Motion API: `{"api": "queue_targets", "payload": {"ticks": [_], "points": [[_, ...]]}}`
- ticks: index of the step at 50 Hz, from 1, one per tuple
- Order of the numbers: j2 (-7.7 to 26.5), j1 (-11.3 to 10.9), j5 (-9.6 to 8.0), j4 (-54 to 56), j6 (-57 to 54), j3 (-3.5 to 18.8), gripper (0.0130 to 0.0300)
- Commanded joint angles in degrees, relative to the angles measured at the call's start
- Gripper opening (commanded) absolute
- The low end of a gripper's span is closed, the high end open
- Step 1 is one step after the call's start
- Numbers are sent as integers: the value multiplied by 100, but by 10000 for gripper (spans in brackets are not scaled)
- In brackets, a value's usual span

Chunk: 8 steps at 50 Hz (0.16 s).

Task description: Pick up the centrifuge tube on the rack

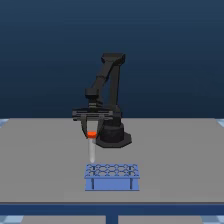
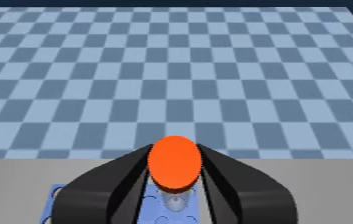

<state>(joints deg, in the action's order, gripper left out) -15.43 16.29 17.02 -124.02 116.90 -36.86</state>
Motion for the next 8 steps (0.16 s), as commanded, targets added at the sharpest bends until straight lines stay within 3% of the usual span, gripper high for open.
{"api": "queue_targets", "payload": {"ticks": [1, 8], "points": [[-3, 0, -4, 1, 0, 4, 130], [-3, 0, -4, 1, 0, 4, 130]]}}
